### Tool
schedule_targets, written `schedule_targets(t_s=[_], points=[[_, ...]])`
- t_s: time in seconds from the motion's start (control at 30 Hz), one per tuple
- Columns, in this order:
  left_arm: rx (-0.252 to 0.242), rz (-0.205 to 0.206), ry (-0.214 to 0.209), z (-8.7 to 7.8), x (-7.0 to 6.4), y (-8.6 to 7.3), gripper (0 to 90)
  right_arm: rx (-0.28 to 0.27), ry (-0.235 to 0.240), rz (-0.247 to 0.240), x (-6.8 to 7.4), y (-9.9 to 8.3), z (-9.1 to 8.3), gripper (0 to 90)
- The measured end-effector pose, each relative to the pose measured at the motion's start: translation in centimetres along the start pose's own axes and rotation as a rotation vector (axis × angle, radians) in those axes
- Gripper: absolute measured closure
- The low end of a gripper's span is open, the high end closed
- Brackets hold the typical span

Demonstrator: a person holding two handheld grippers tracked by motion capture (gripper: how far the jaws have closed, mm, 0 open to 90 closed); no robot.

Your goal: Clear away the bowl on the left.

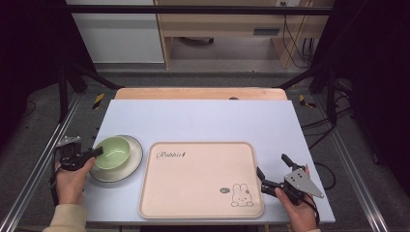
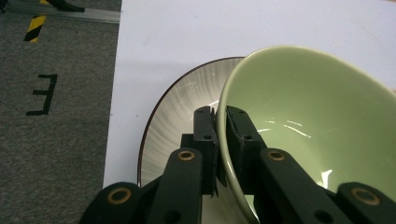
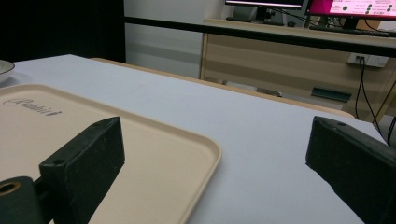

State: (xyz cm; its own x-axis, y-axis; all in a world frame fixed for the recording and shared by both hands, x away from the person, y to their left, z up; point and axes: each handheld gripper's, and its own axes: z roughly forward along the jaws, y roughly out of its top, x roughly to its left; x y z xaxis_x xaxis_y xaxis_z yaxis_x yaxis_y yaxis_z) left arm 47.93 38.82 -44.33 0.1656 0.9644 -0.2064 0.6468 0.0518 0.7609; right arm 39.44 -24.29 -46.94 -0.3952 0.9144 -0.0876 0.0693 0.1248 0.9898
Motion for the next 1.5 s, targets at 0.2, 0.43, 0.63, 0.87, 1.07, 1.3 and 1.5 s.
schedule_targets(t_s=[0.2, 0.43, 0.63, 0.87, 1.07, 1.3, 1.5], points=[[-0.043, -0.014, -0.013, -0.6, -0.6, 0.4, 81.7, 0.000, 0.010, -0.006, 0.1, 0.0, 0.1, 4.6], [-0.067, -0.015, -0.045, -1.3, -1.3, 0.9, 81.6, 0.003, 0.012, -0.015, 0.2, 0.0, 0.1, 4.5], [-0.065, -0.014, -0.056, -1.2, -1.7, 0.9, 81.5, 0.003, 0.018, -0.016, 0.2, 0.0, 0.2, 4.5], [-0.084, -0.019, -0.081, -1.4, -2.5, 1.3, 81.5, 0.011, 0.022, -0.019, 0.4, 0.0, 0.2, 4.5], [-0.087, -0.024, -0.104, -1.3, -3.1, 1.3, 81.4, 0.010, 0.017, -0.010, 0.0, -0.1, 0.3, 4.6], [-0.083, 0.005, -0.118, -1.2, -4.0, 1.6, 81.4, 0.008, 0.023, -0.011, 0.1, -0.1, 0.2, 4.5], [-0.085, 0.016, -0.144, -1.2, -5.0, 1.7, 81.5, 0.010, 0.025, -0.013, 0.2, 0.0, 0.3, 4.4]])
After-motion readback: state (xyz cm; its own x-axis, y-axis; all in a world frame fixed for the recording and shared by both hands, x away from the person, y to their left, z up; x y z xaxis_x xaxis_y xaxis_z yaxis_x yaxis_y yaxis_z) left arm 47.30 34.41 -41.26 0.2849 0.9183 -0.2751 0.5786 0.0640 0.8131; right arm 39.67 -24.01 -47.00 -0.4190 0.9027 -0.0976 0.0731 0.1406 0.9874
